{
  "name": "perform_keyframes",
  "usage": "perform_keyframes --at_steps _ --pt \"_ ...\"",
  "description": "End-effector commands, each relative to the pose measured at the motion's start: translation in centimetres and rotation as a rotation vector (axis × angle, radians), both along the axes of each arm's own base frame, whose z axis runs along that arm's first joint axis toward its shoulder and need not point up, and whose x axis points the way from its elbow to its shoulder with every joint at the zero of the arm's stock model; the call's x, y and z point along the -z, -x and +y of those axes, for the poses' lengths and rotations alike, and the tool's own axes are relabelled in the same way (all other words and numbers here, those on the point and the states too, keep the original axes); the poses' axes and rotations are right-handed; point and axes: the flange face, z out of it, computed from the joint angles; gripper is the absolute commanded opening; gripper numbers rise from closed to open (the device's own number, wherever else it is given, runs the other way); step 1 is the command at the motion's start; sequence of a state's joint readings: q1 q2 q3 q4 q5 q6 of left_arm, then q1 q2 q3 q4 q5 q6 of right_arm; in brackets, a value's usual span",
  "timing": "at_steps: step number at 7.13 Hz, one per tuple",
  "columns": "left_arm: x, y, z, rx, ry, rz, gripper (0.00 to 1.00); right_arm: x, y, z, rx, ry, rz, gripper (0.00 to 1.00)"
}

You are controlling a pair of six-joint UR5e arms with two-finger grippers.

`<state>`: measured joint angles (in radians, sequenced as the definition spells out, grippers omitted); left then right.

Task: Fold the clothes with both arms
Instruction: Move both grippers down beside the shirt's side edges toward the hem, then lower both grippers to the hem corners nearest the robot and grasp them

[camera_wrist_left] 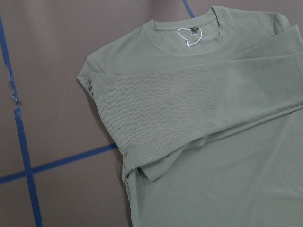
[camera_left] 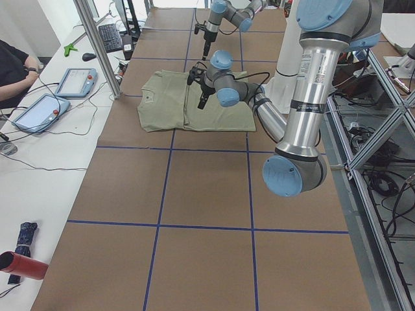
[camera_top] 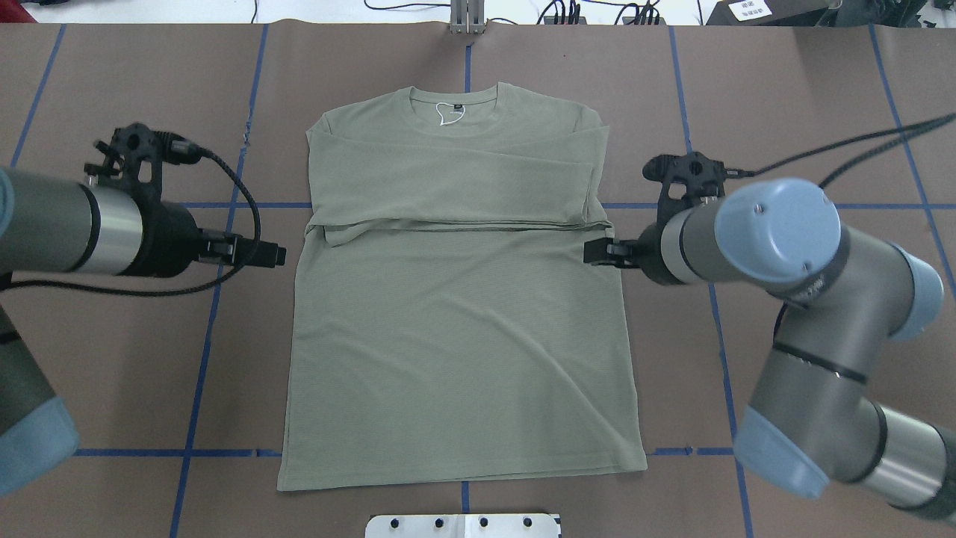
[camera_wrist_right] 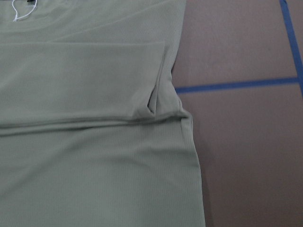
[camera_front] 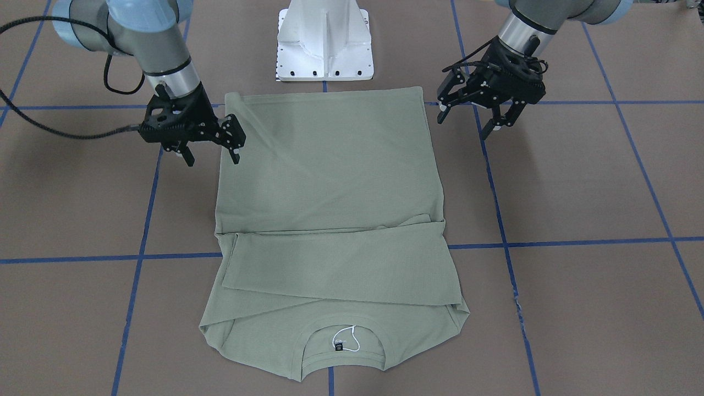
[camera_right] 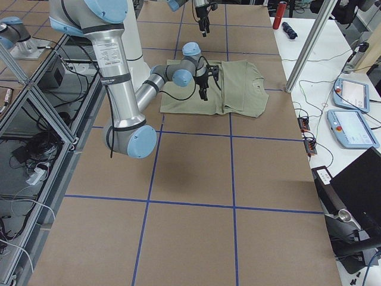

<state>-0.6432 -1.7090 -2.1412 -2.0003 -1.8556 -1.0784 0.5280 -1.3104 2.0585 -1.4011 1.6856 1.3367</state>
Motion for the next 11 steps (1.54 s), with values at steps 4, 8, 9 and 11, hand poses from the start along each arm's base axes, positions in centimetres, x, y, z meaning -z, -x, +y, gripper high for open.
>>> perform_keyframes --at_steps 4,8,9,11 --pt "-6.6 -10.1 17.1 0.136 0.348 0.052 0.89 -3.0 1.2 16.7 -0.123 0.092 -0.12 0.96" --pt "-10.7 -13.7 21.5 0.132 0.413 -0.017 0.77 -3.1 1.9 18.0 -0.155 0.067 -0.118 1.0" --pt "-10.5 -14.0 21.6 0.13 0.413 -0.013 0.77 -3.1 1.9 17.9 -0.159 0.064 -0.118 1.0" --pt "-10.1 -14.1 21.6 0.126 0.413 -0.006 0.74 -3.1 1.9 17.9 -0.164 0.058 -0.118 1.0"
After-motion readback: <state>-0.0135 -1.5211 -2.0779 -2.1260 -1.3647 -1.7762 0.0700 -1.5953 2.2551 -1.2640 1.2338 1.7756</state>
